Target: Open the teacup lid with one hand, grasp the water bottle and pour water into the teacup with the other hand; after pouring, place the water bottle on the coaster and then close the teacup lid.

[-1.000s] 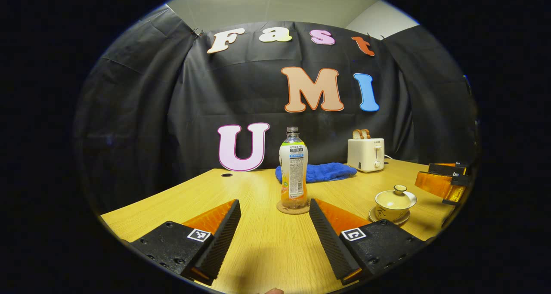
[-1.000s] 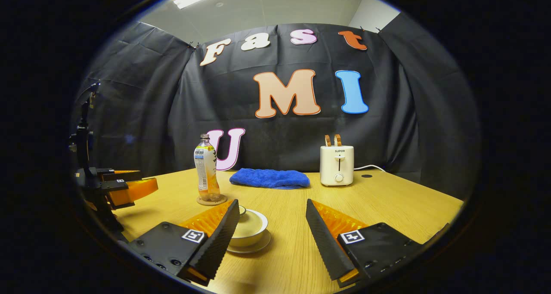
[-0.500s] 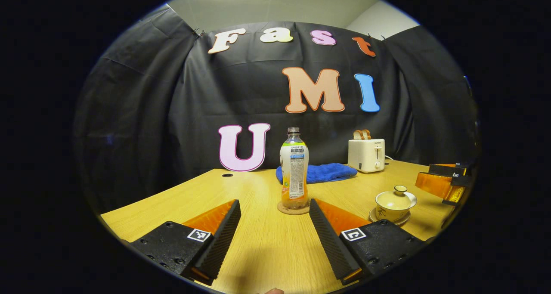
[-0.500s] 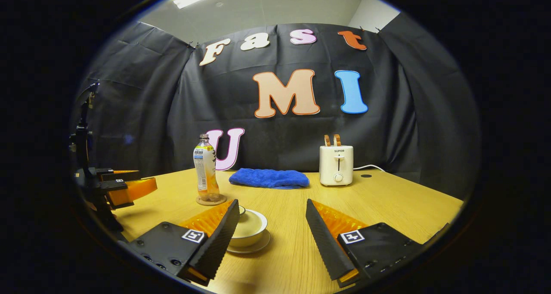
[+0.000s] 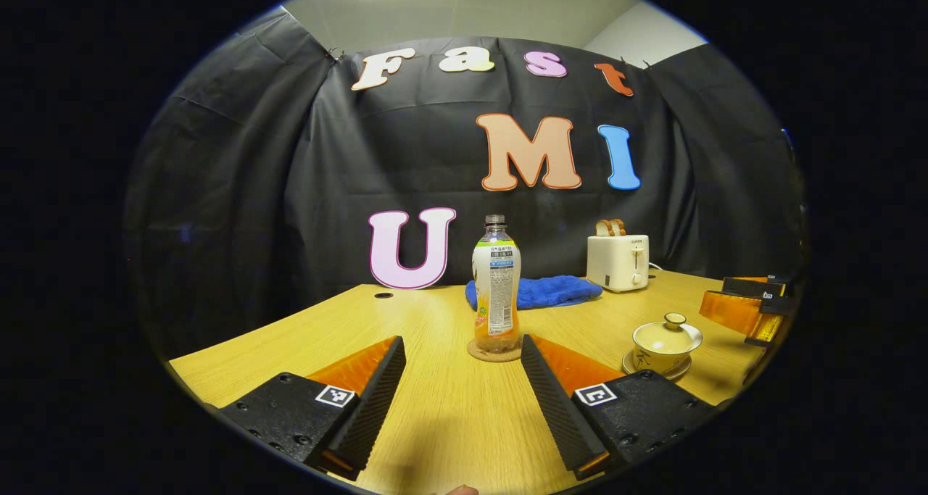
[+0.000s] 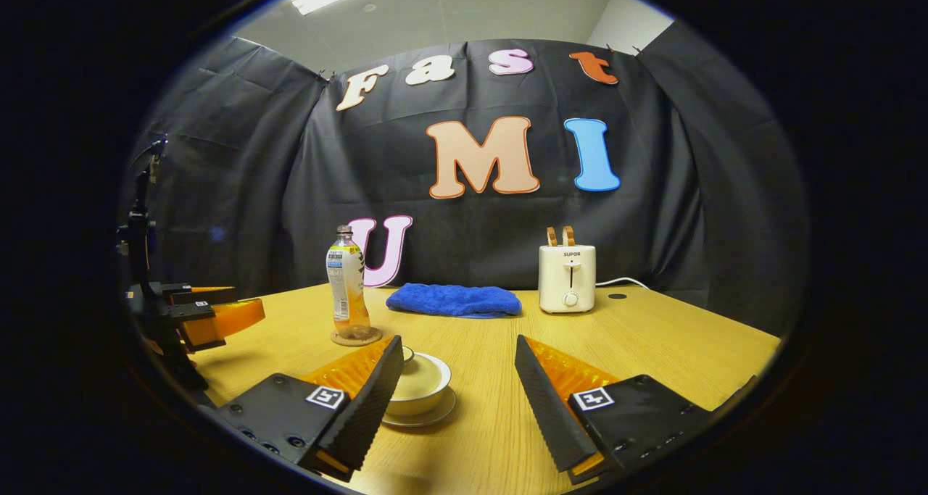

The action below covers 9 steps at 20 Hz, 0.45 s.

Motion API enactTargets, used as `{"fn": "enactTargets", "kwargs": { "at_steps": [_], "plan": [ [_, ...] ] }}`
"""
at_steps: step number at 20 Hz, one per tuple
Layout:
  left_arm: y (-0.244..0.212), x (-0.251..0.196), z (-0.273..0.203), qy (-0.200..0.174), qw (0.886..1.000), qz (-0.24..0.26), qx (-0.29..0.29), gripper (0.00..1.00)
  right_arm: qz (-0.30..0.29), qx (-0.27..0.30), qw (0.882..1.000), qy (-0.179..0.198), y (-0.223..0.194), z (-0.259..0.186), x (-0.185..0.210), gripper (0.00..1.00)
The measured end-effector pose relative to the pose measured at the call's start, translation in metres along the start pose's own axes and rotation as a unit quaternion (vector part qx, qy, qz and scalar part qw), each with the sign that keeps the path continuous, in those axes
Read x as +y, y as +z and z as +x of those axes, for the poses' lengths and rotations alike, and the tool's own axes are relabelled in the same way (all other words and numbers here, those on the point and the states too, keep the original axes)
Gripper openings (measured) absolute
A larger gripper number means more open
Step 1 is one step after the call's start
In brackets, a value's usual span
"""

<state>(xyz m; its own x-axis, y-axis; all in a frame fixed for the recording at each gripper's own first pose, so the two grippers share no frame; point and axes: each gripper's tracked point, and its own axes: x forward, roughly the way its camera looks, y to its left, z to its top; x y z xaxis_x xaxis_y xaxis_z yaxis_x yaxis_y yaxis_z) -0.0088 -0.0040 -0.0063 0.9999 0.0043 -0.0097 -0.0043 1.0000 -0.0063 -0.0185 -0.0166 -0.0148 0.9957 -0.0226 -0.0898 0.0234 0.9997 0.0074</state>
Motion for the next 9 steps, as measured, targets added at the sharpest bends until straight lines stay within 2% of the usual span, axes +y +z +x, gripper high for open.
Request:
{"fn": "enactTargets", "kwargs": {
  "at_steps": [7, 8, 9],
  "plan": [
    [0.0, -0.0002, 0.0005, 0.0, 1.0, 0.0, 0.0, 0.94, 0.0, 0.0, 1.0, 0.0, -0.0001, 0.0003, -0.0001, 0.97],
    [0.0, -0.0003, 0.0001, 0.0, 1.0, -0.001, -0.001, 0.94, 0.0, 0.0, 1.0, 0.0, 0.0002, -0.0002, 0.0004, 1.0],
    [-0.0002, 0.0001, -0.0003, 0.0, 1.0, -0.001, -0.001, 0.94, 0.0, 0.0, 1.0, 0.0, 0.0001, 0.0001, 0.0003, 0.97]
  ]
}}
